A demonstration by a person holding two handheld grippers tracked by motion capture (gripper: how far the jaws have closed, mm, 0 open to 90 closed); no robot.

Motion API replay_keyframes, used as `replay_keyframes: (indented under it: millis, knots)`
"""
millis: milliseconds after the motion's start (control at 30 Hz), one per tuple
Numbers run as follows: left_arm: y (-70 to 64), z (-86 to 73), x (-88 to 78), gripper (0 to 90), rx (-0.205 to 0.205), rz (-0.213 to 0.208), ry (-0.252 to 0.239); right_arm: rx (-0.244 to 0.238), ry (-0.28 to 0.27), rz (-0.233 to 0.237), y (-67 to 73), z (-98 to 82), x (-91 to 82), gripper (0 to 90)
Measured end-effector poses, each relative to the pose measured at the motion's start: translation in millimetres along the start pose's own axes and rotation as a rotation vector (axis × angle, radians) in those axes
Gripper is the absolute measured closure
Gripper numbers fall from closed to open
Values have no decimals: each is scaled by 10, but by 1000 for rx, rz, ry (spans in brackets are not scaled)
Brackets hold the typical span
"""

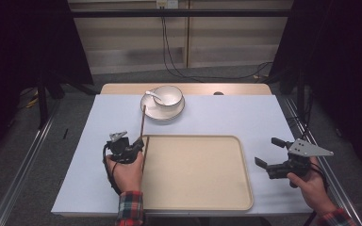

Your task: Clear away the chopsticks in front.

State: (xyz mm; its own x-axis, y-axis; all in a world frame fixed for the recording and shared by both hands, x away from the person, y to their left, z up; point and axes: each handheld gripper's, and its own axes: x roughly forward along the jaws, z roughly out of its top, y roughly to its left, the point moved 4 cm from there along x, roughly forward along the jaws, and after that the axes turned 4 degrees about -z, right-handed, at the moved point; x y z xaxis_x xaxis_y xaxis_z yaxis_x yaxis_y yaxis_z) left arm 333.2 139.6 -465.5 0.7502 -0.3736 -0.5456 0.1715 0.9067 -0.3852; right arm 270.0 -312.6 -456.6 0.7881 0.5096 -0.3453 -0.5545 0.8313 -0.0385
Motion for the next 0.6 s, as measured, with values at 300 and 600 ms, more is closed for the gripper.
replay_keyframes:
  millis: [300, 600]
  knots:
    - [-16, -165, -144, 855, -6, -15, 10, -2, 4, 1, 10, 0, 2, 12]
    - [-57, -224, -302, 855, 20, -16, 3, -8, 1, 6, 18, 1, 1, 12]
